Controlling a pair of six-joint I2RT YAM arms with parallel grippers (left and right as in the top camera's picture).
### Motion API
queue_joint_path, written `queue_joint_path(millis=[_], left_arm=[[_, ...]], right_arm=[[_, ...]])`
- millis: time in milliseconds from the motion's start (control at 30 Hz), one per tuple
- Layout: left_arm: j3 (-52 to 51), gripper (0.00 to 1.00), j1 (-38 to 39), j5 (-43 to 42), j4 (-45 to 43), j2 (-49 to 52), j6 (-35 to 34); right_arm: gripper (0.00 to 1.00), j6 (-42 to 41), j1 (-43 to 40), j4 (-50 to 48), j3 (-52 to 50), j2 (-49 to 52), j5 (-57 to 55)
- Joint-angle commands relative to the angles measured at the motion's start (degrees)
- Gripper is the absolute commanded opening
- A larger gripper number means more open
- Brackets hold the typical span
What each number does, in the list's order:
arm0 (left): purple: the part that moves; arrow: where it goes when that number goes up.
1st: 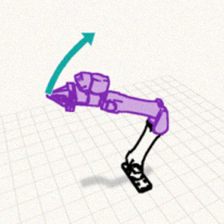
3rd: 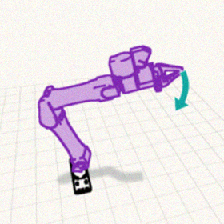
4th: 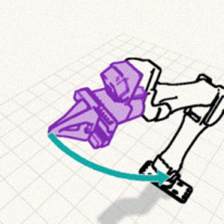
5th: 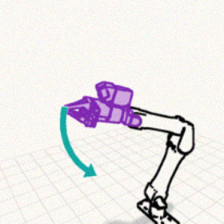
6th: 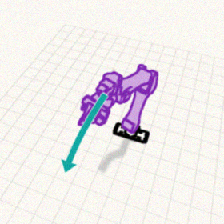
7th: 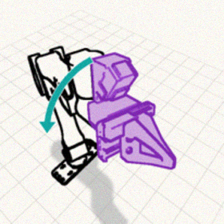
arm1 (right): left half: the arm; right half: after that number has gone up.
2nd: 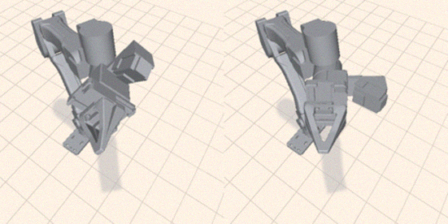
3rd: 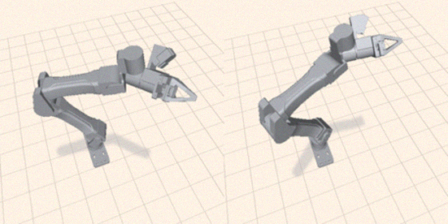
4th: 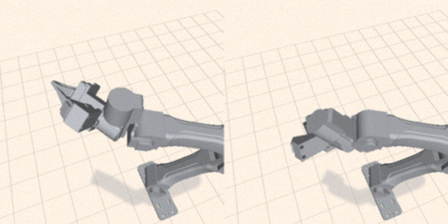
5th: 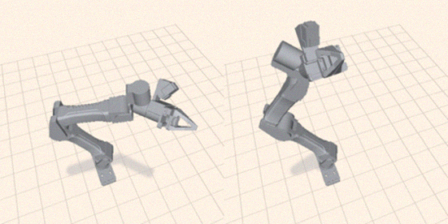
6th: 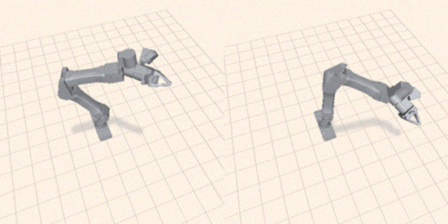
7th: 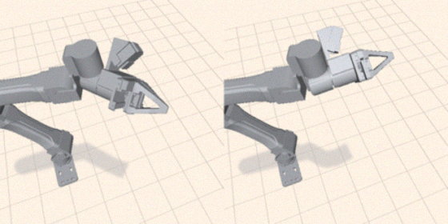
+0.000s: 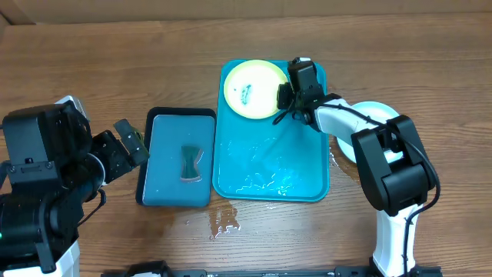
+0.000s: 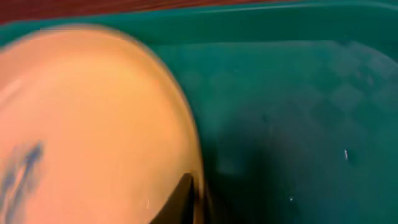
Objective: Clean dirty plates on tray and stack at the side
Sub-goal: 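Move the right gripper to the tray and drag the yellow plate to center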
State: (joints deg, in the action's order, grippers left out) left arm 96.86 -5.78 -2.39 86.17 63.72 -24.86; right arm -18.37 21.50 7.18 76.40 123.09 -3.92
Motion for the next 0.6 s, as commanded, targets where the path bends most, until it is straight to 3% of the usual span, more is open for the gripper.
queue_joint_path(millis=[0, 167, 333, 567], left_arm=[[0.8, 1.00, -0.3, -0.2, 0.2, 0.0, 1.1], [0.8, 1.00, -0.3, -0.5, 0.2, 0.0, 1.7], [0.8, 1.00, -0.3, -6.3, 0.4, 0.0, 9.4], [0.3, 1.00, -0.2, -6.5, 3.7, 0.7, 11.2]], right_arm=[[0.04, 0.2, -0.4, 5.9, 0.2, -2.2, -1.0], [0.04, 0.2, -0.7, 20.7, 0.2, -12.7, -1.0], [0.04, 0.1, -0.6, 37.4, 0.2, -27.4, -0.1], [0.04, -6.4, -0.4, 54.5, -1.4, -32.0, 7.3]])
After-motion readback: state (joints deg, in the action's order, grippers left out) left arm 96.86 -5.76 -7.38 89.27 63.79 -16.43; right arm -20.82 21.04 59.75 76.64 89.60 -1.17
